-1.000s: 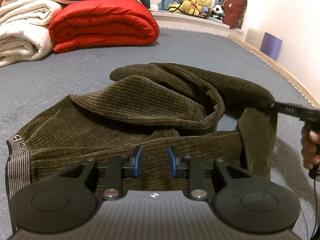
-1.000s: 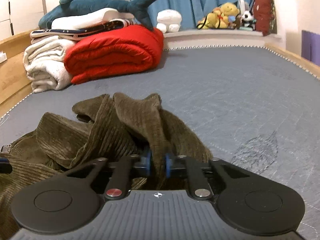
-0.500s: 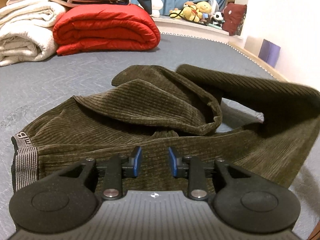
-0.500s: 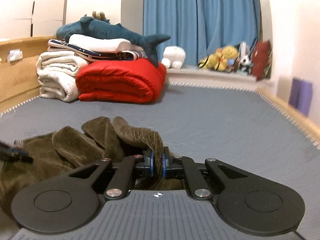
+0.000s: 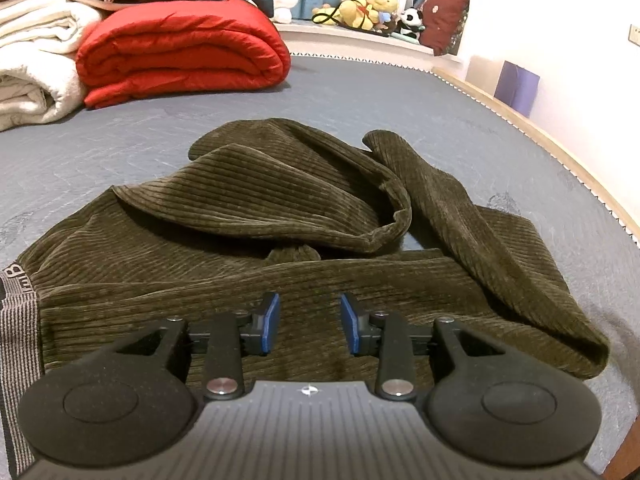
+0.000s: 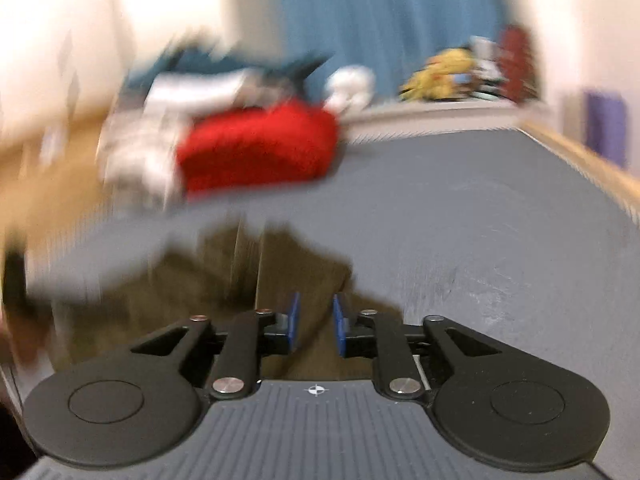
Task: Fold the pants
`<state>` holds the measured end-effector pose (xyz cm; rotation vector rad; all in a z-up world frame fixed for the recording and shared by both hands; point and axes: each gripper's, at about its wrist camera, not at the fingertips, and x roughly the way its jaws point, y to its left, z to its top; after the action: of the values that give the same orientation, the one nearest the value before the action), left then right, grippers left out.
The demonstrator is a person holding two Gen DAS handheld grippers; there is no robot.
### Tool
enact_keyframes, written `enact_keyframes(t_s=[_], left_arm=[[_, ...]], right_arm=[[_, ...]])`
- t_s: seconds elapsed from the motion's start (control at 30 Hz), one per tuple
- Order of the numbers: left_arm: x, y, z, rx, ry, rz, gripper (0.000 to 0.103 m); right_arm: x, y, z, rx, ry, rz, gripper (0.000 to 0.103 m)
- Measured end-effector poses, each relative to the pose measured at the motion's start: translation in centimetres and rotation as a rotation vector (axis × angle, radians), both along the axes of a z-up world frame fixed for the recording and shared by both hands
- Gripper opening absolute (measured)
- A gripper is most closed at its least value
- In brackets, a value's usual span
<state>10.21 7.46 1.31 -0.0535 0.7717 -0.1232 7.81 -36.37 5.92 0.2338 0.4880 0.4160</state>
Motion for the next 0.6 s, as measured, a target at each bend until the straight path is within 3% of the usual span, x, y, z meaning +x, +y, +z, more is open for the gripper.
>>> enact_keyframes(t_s=[0.1,0.37,0.47,0.6], left_arm=[[0.3,0.1,-0.4,0.013,0.007,0.010,0.038],[0.7,1.4,-1.0,0.028,0.030,0.052,0.040],[0.7,2.0,-0.8,0.026,0.029,0.060,0.042],[0.8,2.8,-0.9,0.032,0.034,0.073,0.044]], right_arm=[[2.5,-1.4,-1.3,0.093,0.062,-0.095,0.032],[9.6,6.0,-7.0,-0.006,0.254,0.039,0.036],[11.2,8.2,-8.9,-0.024,0.312,0.012,0.046],[13.6,9.6,-11.2,-0.018,0.393,-0.005,0.047]])
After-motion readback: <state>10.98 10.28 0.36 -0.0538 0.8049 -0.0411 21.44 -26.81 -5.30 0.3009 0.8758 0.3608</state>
